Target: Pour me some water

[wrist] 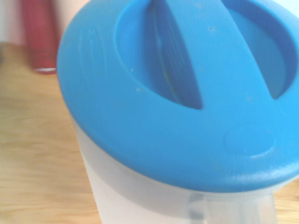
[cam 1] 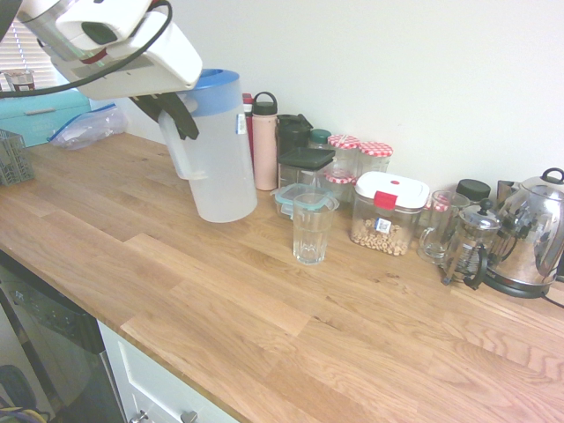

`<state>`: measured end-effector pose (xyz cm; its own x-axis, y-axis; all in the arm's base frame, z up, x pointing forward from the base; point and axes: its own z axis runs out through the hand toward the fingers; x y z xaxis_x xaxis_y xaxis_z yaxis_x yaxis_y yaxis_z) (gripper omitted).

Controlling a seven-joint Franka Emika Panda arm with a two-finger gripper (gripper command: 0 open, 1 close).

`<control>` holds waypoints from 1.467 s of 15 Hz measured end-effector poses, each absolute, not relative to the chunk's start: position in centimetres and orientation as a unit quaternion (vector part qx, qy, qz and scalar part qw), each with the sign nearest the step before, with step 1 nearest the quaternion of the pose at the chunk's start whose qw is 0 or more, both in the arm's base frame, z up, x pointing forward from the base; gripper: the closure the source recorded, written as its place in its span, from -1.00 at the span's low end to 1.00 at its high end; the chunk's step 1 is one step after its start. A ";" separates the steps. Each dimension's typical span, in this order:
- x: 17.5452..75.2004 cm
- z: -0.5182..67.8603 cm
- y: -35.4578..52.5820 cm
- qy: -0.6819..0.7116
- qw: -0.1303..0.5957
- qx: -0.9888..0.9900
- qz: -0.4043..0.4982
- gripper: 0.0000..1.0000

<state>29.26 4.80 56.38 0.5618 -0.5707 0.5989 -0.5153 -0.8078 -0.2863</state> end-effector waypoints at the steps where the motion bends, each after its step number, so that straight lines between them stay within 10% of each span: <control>1: 29.2 56.0 6.2 0.303 0.045 -0.886 -0.348 1.00; 18: 40.0 47.8 19.4 0.274 0.063 -0.922 -0.267 1.00; 19: 40.1 47.7 19.5 0.274 0.063 -0.921 -0.270 -1.00; 22: 40.2 47.5 19.5 0.277 0.061 -0.920 -0.272 -1.00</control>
<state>40.23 19.49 47.52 0.6985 -0.5430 0.4661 -0.4762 -0.8389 -0.2636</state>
